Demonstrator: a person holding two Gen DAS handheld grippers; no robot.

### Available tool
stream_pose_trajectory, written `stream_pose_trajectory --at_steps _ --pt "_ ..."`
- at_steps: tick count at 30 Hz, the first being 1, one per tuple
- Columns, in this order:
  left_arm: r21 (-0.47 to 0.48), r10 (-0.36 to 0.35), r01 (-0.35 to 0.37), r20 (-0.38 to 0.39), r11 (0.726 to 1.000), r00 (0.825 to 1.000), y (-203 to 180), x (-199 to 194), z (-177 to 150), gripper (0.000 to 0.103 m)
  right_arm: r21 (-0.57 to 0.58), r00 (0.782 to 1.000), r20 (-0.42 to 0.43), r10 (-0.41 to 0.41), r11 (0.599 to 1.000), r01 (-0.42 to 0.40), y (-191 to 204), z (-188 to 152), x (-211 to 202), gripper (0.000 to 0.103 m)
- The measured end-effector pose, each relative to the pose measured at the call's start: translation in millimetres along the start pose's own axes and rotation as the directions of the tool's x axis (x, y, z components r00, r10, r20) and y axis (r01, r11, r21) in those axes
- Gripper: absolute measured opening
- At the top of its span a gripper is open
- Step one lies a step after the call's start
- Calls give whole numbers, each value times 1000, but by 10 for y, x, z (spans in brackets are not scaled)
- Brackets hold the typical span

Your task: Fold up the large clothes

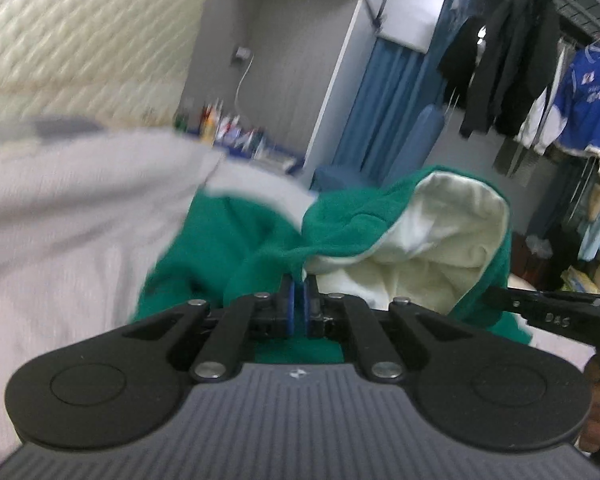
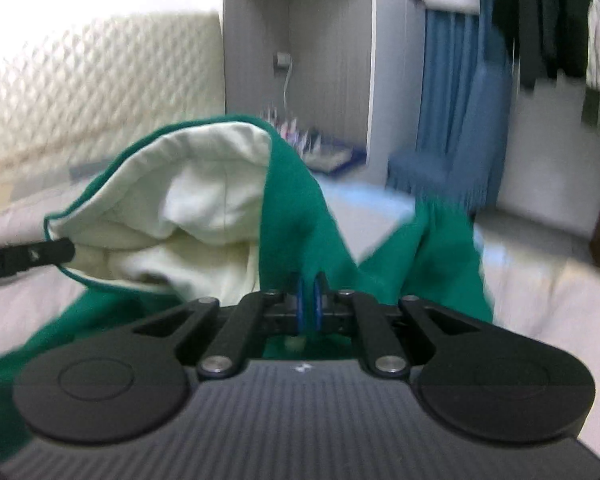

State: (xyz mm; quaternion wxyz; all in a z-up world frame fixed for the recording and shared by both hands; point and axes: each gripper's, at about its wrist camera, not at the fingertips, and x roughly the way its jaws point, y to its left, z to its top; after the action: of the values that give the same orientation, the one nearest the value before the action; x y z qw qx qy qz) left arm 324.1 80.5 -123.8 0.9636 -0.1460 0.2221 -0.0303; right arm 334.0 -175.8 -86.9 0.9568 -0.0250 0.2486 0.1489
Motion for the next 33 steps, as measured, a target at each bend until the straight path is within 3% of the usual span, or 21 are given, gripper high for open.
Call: stream_pose_trajectory --at_steps 5,8,9,10,11,12,13,22,28,33 --pt "-39 9 -14 -116 999 993 164 33 -379 5 117 993 -95 63 992 -52 -129 -238 -124 10" --pt "-134 -32 12 -146 991 989 350 -11 -421 6 185 992 -83 96 980 -79 -186 -314 -266 12" --pt "-168 -51 27 -144 985 988 411 -42 -405 9 205 992 -76 102 975 -84 -216 -314 -308 18" --pt "-206 -70 40 -139 978 988 484 -110 -406 23 221 992 -70 104 971 -87 -230 -325 -349 25" --pt "-231 -81 50 -127 972 989 539 -166 -404 34 238 992 -58 109 967 -92 -226 -354 -398 44" --pt "-247 -88 60 -104 967 991 566 -236 -377 56 256 993 -37 116 961 -103 -248 -343 -446 58" --pt "-252 -95 74 -69 965 993 586 -294 -344 62 262 992 -16 122 958 -113 -246 -324 -467 61" --pt "-230 -217 221 42 948 975 462 -109 -82 66 246 971 167 172 946 -210 -146 -148 -377 64" --pt "-112 -162 162 14 980 987 341 312 -102 66 294 972 129 196 929 -226 -155 -138 -12 64" --pt "-154 -169 168 9 974 986 390 654 -159 64 246 989 22 148 958 -148 -74 -276 291 74"
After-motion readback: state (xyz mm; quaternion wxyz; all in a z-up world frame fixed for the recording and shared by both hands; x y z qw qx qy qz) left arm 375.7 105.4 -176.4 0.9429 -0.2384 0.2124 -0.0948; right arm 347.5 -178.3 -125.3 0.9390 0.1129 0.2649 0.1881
